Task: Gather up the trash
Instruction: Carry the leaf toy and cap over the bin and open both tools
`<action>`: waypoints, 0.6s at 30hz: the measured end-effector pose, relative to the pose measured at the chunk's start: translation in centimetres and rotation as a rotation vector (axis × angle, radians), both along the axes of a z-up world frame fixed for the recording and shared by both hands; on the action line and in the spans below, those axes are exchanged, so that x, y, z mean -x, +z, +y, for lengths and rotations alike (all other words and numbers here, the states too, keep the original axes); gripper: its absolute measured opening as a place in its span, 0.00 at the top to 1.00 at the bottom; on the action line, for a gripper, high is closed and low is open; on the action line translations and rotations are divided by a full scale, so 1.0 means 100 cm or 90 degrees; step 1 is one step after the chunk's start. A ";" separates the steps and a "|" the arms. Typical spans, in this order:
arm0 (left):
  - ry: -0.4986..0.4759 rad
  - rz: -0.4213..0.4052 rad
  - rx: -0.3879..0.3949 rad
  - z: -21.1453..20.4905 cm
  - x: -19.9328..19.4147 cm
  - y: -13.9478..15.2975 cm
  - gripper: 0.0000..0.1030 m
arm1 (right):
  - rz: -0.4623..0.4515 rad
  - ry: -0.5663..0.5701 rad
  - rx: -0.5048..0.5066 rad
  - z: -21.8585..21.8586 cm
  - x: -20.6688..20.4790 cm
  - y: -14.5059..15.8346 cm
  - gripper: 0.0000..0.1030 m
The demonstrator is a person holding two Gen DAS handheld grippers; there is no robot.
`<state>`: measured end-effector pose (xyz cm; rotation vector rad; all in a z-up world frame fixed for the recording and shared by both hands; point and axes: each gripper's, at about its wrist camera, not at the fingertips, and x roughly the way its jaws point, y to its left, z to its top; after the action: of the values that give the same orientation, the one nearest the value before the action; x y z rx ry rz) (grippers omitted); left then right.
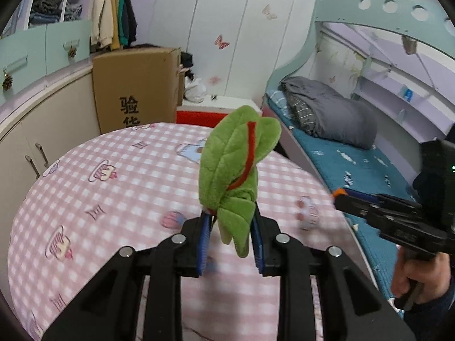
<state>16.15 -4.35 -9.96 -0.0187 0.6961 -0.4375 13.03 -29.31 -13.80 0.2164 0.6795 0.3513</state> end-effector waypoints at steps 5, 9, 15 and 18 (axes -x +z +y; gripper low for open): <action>-0.031 -0.017 0.019 -0.034 0.038 0.007 0.76 | -0.008 -0.028 -0.022 -0.035 0.021 -0.002 0.72; -0.077 -0.012 0.037 -0.074 0.066 -0.001 0.76 | -0.004 -0.074 -0.038 -0.074 0.042 -0.006 0.72; -0.150 0.017 0.052 -0.138 0.091 -0.032 0.76 | 0.012 -0.150 -0.050 -0.138 0.075 -0.024 0.72; -0.188 0.039 0.041 -0.174 0.101 -0.055 0.76 | 0.039 -0.187 -0.061 -0.169 0.086 -0.047 0.72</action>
<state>6.08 -21.76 -15.45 0.0095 0.7478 -0.7455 4.38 -46.20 -18.52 0.4148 0.6805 0.0967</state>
